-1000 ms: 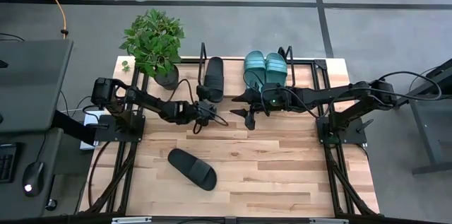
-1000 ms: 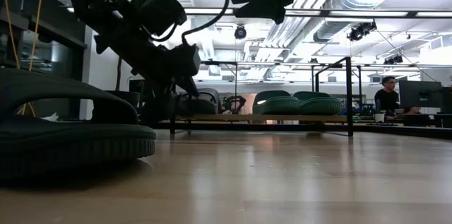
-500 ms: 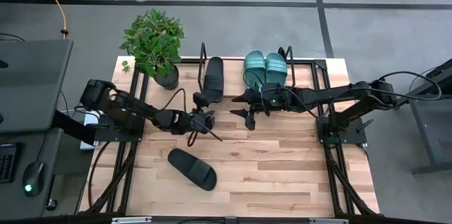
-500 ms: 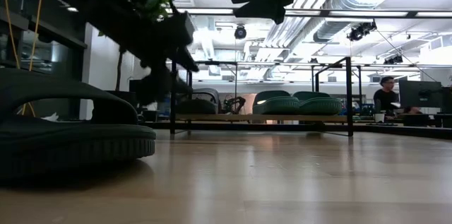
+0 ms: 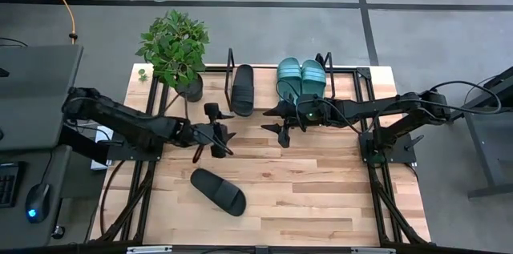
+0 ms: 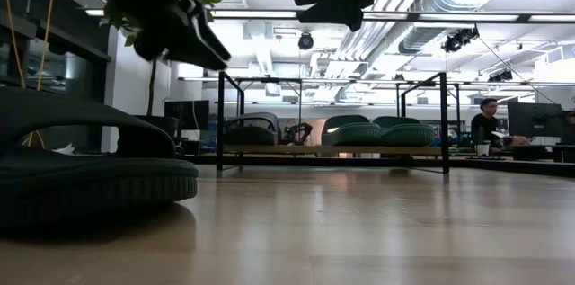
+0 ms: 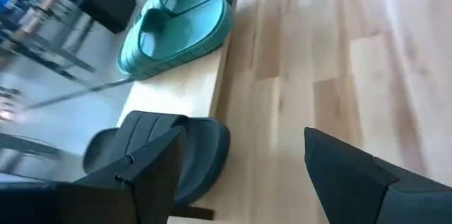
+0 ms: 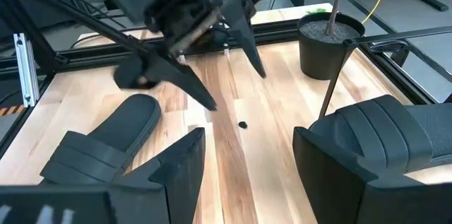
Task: Pick and place slides into the shelf
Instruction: Put the black slipper on the shelf
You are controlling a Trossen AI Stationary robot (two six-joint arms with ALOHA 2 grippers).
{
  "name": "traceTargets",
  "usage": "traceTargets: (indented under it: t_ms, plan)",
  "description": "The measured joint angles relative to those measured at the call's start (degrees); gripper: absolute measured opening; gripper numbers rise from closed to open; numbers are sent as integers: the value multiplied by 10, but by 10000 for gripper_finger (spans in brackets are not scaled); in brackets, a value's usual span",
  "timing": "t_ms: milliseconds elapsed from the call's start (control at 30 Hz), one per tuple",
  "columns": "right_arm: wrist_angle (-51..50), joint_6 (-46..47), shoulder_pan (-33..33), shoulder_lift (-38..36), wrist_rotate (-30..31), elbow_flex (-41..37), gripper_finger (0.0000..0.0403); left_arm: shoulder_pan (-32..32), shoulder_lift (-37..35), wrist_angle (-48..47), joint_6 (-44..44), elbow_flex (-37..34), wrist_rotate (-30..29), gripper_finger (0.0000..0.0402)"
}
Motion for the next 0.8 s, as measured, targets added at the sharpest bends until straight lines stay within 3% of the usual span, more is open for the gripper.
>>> traceTargets:
  t_ms: [200, 433, 800]
  plan:
    - [3, 0, 0, 0, 0, 0, 206, 0, -56, -26, -96, 0, 103, 273]
    - [3, 14, 0, 0, -12, 0, 206, 0, -72, -33, -223, 0, 285, 273]
    - [-4, 49, 35, 0, -41, 0, 206, -8, -71, -163, -404, -22, 323, 273]
